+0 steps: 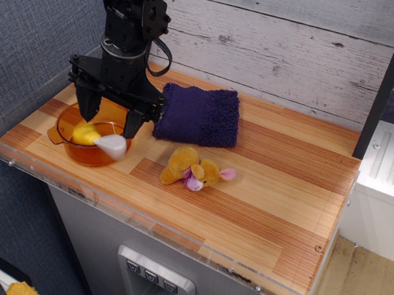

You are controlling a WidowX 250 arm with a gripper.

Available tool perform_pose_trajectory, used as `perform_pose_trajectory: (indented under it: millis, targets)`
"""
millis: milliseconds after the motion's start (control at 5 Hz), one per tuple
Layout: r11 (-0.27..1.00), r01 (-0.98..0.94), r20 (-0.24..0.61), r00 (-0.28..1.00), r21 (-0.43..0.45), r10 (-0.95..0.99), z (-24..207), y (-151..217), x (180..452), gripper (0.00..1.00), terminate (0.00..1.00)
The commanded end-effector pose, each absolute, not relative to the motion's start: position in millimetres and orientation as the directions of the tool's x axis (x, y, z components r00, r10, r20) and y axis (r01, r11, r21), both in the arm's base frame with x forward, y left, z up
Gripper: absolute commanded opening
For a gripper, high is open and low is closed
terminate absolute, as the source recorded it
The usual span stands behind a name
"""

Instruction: Pick up yellow knife and put inside pot

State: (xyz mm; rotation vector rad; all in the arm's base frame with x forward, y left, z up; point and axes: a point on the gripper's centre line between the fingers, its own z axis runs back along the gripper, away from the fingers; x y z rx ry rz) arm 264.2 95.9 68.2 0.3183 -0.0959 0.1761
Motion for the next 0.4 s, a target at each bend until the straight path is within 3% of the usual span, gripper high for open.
perform_pose_trajectory:
  millis: [0, 200]
  targets:
    - [0.929, -0.191, 0.147, 0.978, 0.316, 0.151, 85.2, 90.4, 266.8, 1.0, 0.0]
    - [0.927, -0.183, 0.146, 0.979, 0.328, 0.141, 87.1, 88.3, 267.9, 1.0, 1.0]
